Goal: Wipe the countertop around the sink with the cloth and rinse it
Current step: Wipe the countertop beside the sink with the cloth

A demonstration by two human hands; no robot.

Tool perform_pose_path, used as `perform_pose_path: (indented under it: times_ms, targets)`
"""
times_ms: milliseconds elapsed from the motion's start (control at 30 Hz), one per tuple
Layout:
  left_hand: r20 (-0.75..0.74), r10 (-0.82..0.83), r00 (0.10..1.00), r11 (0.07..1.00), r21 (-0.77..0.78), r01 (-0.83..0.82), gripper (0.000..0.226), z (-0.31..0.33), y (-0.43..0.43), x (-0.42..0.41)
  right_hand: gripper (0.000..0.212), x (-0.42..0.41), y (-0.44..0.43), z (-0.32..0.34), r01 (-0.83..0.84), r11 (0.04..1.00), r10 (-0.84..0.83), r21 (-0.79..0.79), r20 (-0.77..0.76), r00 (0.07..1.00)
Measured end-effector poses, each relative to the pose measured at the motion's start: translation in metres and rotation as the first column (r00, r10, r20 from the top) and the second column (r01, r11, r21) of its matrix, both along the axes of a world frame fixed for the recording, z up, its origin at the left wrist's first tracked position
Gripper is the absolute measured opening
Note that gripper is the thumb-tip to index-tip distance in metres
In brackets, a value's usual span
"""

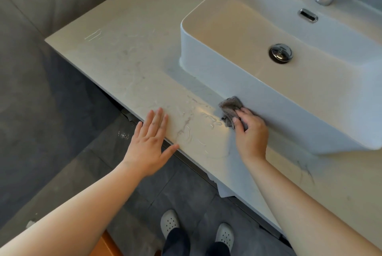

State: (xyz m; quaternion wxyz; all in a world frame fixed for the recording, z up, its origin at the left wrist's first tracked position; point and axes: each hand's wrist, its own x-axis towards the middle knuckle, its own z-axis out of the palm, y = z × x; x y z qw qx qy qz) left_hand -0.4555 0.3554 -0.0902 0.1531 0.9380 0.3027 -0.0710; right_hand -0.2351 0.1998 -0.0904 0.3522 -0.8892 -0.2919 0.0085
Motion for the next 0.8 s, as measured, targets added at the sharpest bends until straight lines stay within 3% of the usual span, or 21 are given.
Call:
perform_pose_path:
  times_ms: [233, 433, 667, 800]
  targets:
    - [-0.012, -0.004, 1.0, 1.0, -0.015, 0.004, 0.088, -0.003, 0.0, 0.0, 0.029, -0.006, 0.011, 0.001, -0.161, 0.986, 0.161, -0.038, -0.01, 0.987]
    - [-0.039, -0.014, 0.999, 1.0, 0.025, 0.015, 0.087, -0.002, 0.0, 0.0, 0.03, -0.035, 0.012, 0.005, -0.139, 0.99, 0.138, -0.014, -0.072, 0.988]
    - [0.091, -0.062, 0.994, 0.994, 0.1, 0.052, 0.079, 0.012, 0.021, -0.007, 0.031, -0.099, -0.02, 0.004, -0.215, 0.977, 0.213, -0.008, -0.097, 0.972]
    - [0.067, -0.066, 0.996, 0.992, 0.112, 0.058, 0.079, 0.01, 0.029, -0.016, 0.032, -0.116, -0.027, 0.011, -0.277, 0.961, 0.274, 0.002, -0.159, 0.949]
